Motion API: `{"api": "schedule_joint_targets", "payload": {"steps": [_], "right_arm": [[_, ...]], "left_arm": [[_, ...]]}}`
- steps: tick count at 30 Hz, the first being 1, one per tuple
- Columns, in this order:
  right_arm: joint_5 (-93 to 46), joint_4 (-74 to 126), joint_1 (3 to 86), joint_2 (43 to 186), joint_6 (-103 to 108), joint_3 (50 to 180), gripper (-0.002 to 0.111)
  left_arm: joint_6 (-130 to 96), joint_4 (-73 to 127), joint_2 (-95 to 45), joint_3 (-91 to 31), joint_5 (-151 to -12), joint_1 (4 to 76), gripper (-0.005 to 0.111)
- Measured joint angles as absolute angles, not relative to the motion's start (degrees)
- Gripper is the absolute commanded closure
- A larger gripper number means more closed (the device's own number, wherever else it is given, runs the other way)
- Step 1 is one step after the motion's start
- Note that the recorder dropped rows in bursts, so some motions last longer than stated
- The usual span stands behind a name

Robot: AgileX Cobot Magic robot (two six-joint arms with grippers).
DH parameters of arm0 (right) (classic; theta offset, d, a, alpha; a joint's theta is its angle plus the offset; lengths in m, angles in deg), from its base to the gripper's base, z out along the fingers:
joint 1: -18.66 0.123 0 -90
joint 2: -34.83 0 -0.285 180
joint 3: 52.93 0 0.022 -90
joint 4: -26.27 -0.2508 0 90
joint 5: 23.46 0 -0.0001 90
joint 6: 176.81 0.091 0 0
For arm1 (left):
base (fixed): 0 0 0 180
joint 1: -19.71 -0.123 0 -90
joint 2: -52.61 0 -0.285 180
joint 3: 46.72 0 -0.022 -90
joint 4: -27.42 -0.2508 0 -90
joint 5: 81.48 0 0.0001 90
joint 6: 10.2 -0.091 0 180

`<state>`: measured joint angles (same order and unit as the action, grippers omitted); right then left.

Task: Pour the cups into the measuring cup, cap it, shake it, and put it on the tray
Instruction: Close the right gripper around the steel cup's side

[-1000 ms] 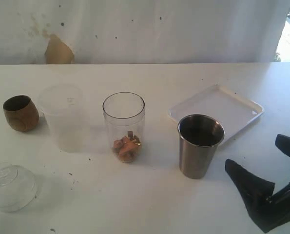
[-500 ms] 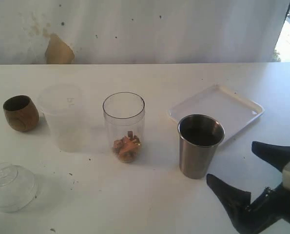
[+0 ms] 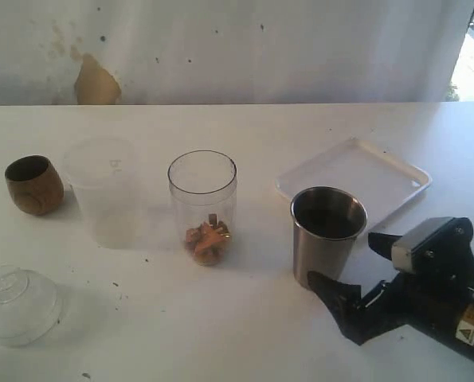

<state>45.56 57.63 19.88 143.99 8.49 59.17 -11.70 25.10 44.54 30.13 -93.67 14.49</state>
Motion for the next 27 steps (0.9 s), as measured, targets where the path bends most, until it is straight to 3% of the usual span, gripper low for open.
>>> {"api": "schedule_joint_targets", "payload": {"steps": [6,27], "right_arm": [[45.59,58.79,19.88,152.89,7.06,66.38,0.003],[45.69,62.5,19.88,155.08,12.45,72.43,0.003]], "left_arm": [[-11.7,25.1,44.54,30.13,-93.67,14.49,0.106],[-11.7,25.1,44.54,30.13,-93.67,14.49,0.106]]}}
